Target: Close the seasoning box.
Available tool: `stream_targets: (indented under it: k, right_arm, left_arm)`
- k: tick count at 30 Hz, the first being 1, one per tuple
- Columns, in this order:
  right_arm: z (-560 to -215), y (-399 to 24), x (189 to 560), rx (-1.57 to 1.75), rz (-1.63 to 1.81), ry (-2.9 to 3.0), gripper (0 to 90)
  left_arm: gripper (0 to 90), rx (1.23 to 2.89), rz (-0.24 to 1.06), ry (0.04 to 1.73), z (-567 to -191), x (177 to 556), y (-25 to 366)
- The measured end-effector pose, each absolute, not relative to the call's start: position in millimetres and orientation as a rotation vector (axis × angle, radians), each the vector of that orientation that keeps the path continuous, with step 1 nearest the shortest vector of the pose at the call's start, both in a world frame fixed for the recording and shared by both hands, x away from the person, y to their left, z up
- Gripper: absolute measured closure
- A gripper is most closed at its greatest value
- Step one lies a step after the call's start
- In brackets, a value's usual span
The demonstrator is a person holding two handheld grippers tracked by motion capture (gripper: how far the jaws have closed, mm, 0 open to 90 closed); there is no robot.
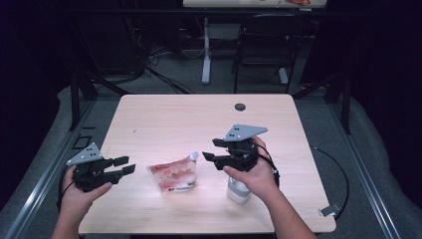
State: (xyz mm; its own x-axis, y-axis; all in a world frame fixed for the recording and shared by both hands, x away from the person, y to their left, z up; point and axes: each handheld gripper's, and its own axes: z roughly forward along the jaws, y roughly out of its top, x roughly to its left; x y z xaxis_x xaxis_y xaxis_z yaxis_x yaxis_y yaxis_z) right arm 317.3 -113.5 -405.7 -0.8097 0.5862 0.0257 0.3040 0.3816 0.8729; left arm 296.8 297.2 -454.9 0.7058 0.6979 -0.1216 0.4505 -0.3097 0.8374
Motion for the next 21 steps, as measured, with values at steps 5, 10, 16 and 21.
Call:
stream_targets:
  k: [5, 10, 16, 21]
  right_arm:
    - [-410, -118, 317, 0.799, 1.384, 2.349, 46.0]
    - [-414, -126, 318, 0.829, 1.384, 2.335, 44.2]
    - [-418, -142, 319, 0.87, 1.366, 2.31, 45.1]
    - [-420, -158, 316, 0.908, 1.407, 2.256, 46.9]
  left_arm:
    - [55.3, 1.932, 0.354, 0.911, -454, 297, 302]
    - [55.2, 1.933, 0.378, 0.952, -456, 298, 306]
    - [55.1, 1.903, 0.415, 0.996, -457, 298, 309]
    - [54.8, 1.891, 0.433, 1.005, -457, 298, 307]
